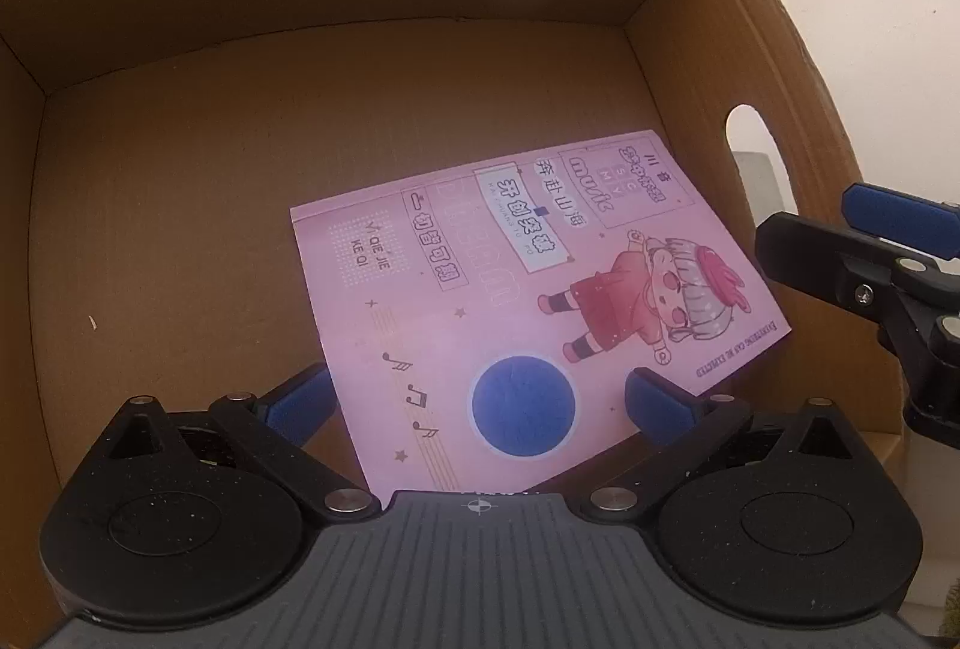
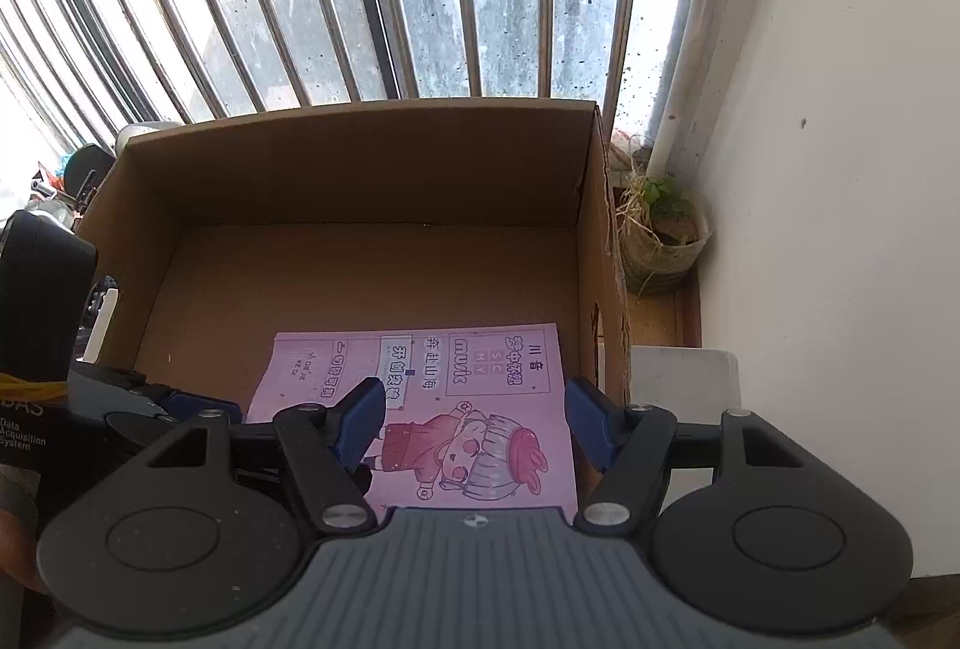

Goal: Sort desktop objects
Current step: 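Lower the booklet into the box and open both grippers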

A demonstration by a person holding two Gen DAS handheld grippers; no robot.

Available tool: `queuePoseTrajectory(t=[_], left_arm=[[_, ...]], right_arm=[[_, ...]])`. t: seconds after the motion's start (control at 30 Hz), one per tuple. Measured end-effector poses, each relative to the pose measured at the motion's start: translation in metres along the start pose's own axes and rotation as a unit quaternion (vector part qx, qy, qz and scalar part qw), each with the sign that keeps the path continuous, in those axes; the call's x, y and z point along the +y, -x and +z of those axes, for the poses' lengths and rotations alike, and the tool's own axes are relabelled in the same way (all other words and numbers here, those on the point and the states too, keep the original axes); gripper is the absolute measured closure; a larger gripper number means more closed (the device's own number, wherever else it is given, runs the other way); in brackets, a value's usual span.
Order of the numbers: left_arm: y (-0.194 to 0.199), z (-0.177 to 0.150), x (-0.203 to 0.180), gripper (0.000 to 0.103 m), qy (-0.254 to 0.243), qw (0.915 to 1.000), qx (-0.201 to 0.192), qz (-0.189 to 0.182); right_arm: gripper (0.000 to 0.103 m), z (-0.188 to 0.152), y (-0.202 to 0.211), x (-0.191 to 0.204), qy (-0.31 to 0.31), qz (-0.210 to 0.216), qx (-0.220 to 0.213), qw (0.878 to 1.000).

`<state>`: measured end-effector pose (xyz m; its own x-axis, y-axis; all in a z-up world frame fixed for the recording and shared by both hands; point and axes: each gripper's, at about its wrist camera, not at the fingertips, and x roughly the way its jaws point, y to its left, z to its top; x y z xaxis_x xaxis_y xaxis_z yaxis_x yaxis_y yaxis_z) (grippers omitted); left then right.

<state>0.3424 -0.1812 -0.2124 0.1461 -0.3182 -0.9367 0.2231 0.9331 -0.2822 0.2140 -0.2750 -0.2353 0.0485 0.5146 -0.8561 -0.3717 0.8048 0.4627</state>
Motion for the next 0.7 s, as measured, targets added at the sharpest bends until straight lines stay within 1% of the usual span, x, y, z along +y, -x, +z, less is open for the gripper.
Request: queuePoseTrajectory(t=[0.1, 0.17, 0.23, 0.3, 0.33, 0.37, 0.47, 0.5, 0.53, 0.57, 0.6, 0.67, 0.7], left_arm=[[0.014, 0.001, 0.01, 0.0, 0.016, 0.9998, -0.011, 0.0], [0.024, 0.001, 0.02, 0.001, 0.035, 0.9991, -0.023, 0.006], [0.029, 0.003, 0.033, 0.001, 0.056, 0.998, -0.026, 0.016], [0.029, 0.003, 0.044, 0.002, 0.074, 0.9968, -0.022, 0.018], [0.026, 0.005, 0.05, 0.003, 0.085, 0.9962, -0.012, 0.016], [0.022, 0.012, 0.052, 0.006, 0.091, 0.9957, 0.001, 0.015], [0.01, 0.014, 0.059, 0.006, 0.096, 0.9945, 0.039, 0.006], [0.007, 0.014, 0.06, 0.007, 0.099, 0.9939, 0.049, 0.007], [0.004, 0.014, 0.06, 0.007, 0.1, 0.9935, 0.056, 0.002], [0.002, 0.015, 0.061, 0.007, 0.099, 0.9932, 0.061, -0.005], [0.001, 0.015, 0.062, 0.007, 0.1, 0.9928, 0.064, -0.01], [0.0, 0.016, 0.063, 0.007, 0.102, 0.9924, 0.066, -0.017], [0.0, 0.016, 0.063, 0.005, 0.102, 0.9923, 0.066, -0.021]], right_arm=[[0.04, 0.007, 0.003, -0.009, -0.011, 0.037, 0.024, 0.999], [0.043, 0.008, 0.002, -0.016, -0.028, 0.059, 0.055, 0.996], [0.05, 0.008, -0.007, -0.019, -0.046, 0.087, 0.106, 0.99], [0.051, 0.002, -0.017, -0.018, -0.052, 0.107, 0.153, 0.981], [0.052, -0.003, -0.025, -0.016, -0.053, 0.119, 0.182, 0.975], [0.054, -0.005, -0.033, -0.014, -0.049, 0.121, 0.201, 0.971], [0.056, -0.009, -0.065, 0.0, -0.024, 0.131, 0.257, 0.957], [0.058, -0.012, -0.074, 0.002, -0.021, 0.136, 0.277, 0.951], [0.062, -0.015, -0.083, 0.004, -0.017, 0.141, 0.291, 0.946], [0.065, -0.017, -0.09, 0.007, -0.013, 0.141, 0.302, 0.943], [0.065, -0.019, -0.099, 0.011, -0.004, 0.133, 0.312, 0.941], [0.066, -0.022, -0.108, 0.017, 0.014, 0.127, 0.314, 0.941], [0.065, -0.023, -0.112, 0.018, 0.014, 0.123, 0.318, 0.94]])
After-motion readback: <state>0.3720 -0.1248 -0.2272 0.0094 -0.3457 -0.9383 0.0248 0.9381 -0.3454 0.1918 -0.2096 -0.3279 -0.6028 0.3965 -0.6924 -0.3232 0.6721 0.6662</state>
